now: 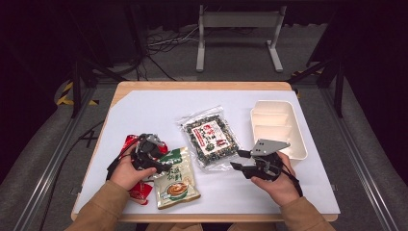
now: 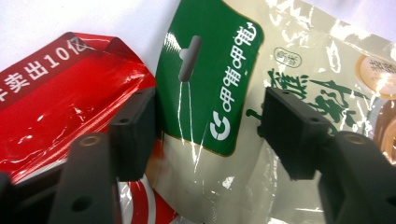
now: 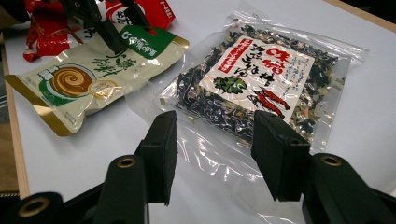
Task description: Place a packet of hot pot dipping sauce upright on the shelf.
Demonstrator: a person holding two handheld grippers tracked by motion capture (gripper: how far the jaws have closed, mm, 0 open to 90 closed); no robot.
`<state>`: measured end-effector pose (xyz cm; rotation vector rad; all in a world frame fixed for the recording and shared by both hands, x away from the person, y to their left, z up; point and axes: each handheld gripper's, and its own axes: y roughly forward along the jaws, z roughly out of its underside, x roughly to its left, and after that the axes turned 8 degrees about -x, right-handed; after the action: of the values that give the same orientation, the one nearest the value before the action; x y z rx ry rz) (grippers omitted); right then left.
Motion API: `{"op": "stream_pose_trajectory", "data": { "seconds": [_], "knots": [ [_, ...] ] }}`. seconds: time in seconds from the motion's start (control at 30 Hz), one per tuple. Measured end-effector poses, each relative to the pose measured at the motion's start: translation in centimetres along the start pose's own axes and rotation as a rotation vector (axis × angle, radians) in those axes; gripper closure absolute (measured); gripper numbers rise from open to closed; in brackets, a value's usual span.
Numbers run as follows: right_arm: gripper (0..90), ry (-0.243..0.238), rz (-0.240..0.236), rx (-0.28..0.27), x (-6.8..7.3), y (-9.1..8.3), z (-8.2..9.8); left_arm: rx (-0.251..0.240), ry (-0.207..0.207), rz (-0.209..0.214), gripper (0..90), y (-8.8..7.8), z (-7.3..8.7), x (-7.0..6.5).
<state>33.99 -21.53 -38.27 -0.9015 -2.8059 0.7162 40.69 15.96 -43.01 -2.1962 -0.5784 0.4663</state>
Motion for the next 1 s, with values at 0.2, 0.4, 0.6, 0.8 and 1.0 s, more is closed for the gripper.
{"op": "stream_pose_trajectory", "data": {
  "seconds": [0.2, 0.4, 0.6, 0.8, 1.0],
  "knots": [
    [50.8, -0.009, 0.004, 0.003, 0.0, 0.0, 0.0, 0.006, 0.018, 0.009, 56.7, 0.0, -0.1, -0.5],
    [51.5, -0.007, -0.001, 0.007, 0.1, 0.1, 0.0, -0.014, 0.019, 0.047, 75.7, -0.5, -0.1, -0.9],
    [51.8, -0.005, -0.004, 0.007, 0.1, 0.0, 0.0, -0.018, 0.023, 0.036, 82.0, -1.2, -0.4, -1.6],
    [52.0, -0.004, -0.004, 0.002, 0.0, 0.0, -0.1, -0.072, 0.043, 0.042, 83.1, -2.8, -0.9, -2.3],
    [53.3, -0.002, -0.005, -0.004, 0.2, -0.3, -0.3, -0.137, 0.092, 0.064, 83.7, -4.8, -1.7, -3.8]
  ]
}}
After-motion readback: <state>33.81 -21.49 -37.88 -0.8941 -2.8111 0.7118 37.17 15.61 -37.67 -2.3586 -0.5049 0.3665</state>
